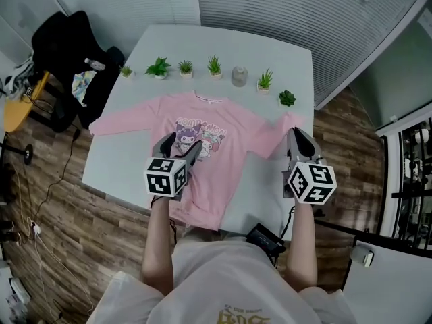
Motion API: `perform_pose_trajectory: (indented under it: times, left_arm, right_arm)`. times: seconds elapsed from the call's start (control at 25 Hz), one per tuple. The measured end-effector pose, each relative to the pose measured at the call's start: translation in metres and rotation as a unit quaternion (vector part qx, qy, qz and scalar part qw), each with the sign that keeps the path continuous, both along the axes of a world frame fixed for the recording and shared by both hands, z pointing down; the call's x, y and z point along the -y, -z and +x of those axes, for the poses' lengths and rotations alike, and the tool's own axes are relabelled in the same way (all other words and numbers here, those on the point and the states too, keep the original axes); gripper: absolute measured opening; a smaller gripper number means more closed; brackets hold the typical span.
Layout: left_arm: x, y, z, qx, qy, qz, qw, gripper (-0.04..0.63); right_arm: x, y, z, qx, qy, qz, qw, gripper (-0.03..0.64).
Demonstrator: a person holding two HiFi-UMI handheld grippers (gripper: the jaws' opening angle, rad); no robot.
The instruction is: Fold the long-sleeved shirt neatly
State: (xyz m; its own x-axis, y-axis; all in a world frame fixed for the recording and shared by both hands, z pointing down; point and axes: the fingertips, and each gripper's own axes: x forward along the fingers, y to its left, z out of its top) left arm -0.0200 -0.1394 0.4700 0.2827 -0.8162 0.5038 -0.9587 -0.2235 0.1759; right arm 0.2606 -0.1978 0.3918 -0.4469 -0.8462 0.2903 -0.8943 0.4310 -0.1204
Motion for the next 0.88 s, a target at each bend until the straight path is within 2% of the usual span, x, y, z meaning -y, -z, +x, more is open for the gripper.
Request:
perform_pose_trajectory:
  times: [0.52,0.68,0.88]
  left_arm:
    - [0.020,-0.028,-0.086,-0.016,-0.038,-0.028,0.9988,0.348]
    - [0.030,-0.037,-0.106,-0.034,-0.047,-0.042,0.9975,0.351]
    - [0.042,-0.043,-0.128,-0.036,-0.055,-0.048,0.9967,0.351]
  right_arm:
    - [0.025,-0.015,-0.130,-0.007,0.026,-0.013,1.000,0.028]
    - [0.034,-0.017,-0.161,-0.009,0.026,-0.013,1.000,0.028]
    - [0.047,-0.021,-0.197,-0.015,0.029,-0.012,0.999,0.028]
